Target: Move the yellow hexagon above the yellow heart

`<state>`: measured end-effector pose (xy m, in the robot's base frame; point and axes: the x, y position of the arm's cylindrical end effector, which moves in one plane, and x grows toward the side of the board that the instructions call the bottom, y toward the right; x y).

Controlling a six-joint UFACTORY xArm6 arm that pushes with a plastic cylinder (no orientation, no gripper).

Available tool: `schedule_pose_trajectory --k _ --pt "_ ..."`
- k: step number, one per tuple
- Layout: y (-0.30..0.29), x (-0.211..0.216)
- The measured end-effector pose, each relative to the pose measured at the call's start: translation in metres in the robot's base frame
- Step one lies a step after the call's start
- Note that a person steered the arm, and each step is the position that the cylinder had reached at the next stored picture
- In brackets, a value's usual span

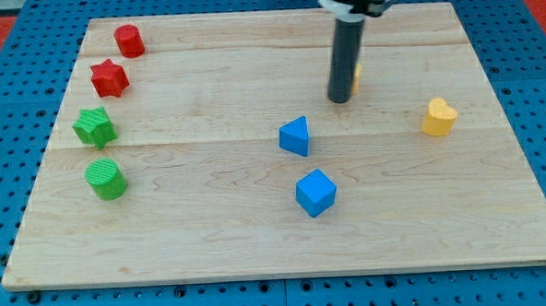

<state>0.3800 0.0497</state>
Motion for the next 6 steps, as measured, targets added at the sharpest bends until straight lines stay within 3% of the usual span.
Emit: schedule_pose_trajectory --k 1,2,3,4,5,6 --pt "-0.046 -0.020" --pt "0.048 -0.023" --pt "0.035 -0.034" --pt "0.061 -0.052" --pt "0.120 -0.044" --pt "0.090 -0.010"
